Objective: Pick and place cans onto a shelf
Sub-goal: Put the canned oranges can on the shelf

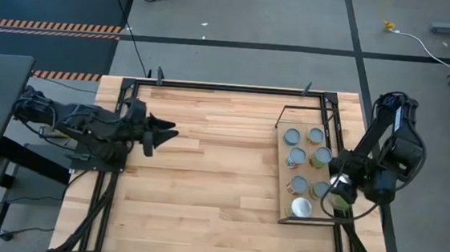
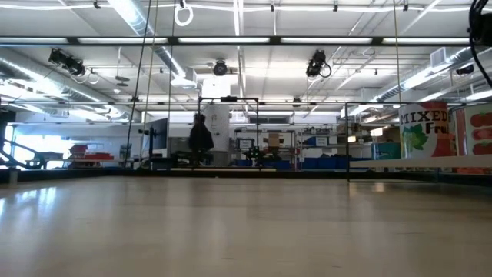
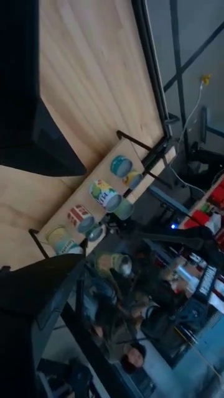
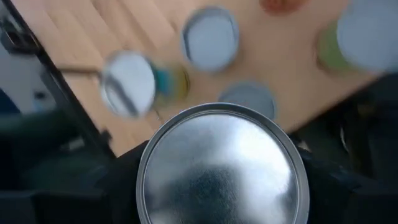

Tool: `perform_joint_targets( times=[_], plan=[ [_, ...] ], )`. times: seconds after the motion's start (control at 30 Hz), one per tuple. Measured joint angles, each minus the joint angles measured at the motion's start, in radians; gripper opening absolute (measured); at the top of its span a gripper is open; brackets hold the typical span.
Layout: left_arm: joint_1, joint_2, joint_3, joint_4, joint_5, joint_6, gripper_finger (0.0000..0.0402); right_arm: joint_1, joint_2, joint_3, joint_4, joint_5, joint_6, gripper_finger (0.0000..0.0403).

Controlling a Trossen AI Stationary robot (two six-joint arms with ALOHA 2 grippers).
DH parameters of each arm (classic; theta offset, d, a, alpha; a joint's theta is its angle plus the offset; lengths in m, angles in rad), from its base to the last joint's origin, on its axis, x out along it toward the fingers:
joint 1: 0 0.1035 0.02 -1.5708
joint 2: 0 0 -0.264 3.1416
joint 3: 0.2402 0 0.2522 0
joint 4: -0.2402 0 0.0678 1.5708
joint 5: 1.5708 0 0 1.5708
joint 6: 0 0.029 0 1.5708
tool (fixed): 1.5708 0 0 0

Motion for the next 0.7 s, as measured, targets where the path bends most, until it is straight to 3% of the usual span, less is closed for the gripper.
perform_joint_targets(
  times=[0.17,0.4,0.57,0.7],
  plan=[
    [-0.001,0.043,0.000,0.008,0.024,-0.032,0.0217,0.027,0.016,-0.031,0.039,0.110,-0.028,0.0316],
    [0.007,0.102,-0.001,0.108,0.235,-0.025,0.0217,0.075,-0.004,-0.159,0.192,0.129,-0.041,0.0316],
    [0.008,0.148,-0.001,0.314,0.247,-0.024,0.0217,0.091,-0.052,-0.295,0.311,0.129,-0.012,0.0315],
    [0.008,0.163,-0.001,0.375,0.266,0.029,0.0217,0.092,-0.054,-0.341,0.325,0.154,-0.033,0.0315]
  ],
)
